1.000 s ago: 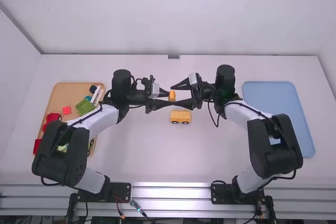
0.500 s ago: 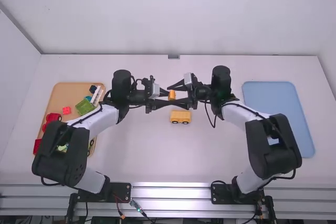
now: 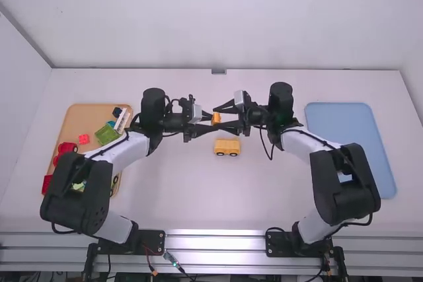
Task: Assemble lego blocks to make yellow taxi
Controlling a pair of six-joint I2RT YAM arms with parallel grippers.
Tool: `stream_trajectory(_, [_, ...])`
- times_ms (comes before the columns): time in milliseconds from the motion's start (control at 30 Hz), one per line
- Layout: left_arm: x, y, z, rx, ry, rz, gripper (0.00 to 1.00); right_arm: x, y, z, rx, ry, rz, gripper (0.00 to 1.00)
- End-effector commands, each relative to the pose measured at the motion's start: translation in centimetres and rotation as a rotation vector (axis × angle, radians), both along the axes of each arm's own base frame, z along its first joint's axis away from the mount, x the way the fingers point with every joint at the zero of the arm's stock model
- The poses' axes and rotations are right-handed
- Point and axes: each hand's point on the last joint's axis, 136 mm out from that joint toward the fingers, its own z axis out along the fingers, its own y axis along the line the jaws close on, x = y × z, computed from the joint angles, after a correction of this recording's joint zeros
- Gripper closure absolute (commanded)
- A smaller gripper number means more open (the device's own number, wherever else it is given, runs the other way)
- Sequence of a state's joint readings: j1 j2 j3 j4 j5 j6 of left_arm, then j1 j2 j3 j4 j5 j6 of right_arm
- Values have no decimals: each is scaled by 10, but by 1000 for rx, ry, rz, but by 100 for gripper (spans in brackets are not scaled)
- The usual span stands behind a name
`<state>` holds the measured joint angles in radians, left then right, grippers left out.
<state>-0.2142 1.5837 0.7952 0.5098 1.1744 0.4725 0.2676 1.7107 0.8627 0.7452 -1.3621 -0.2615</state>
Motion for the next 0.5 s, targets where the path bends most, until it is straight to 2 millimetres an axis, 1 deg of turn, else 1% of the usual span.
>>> stream_trajectory(0, [-4, 0, -6, 2, 0, -13, 98, -1, -1, 8, 7, -19, 7, 52])
stream_trajectory(100, [-5, -1, -6, 2, -1, -17, 98, -3, 1, 7, 6, -24, 12, 59])
stream_trajectory(133, [-5, -1, -6, 2, -1, -18, 98, -3, 1, 6, 5, -22, 12, 64])
stream_trajectory(200, [-5, -2, -6, 2, -1, -19, 98, -2, 0, 7, 6, -22, 12, 72])
stream_trajectory(233, [-5, -2, -6, 2, 0, -19, 94, -2, 0, 7, 5, -21, 11, 77])
stream_trajectory(267, [-5, -2, -6, 2, 0, -20, 90, -3, 0, 7, 6, -22, 13, 80])
stream_trajectory(300, [-5, -2, -6, 2, 0, -19, 84, -5, 0, 7, 9, -25, 24, 84])
stream_trajectory(333, [-5, -2, -6, 2, 0, -19, 75, -7, 0, 7, 13, -43, 39, 85])
stream_trajectory(400, [-5, -2, -6, 1, -3, -19, 59, -10, -1, 8, 18, -58, 54, 85])
stream_trajectory(433, [-5, -2, -6, 1, -4, -19, 41, -10, -1, 7, 18, -64, 56, 85])
stream_trajectory(467, [-5, -2, -6, 2, -4, -19, 34, -9, -1, 7, 18, -67, 53, 85])
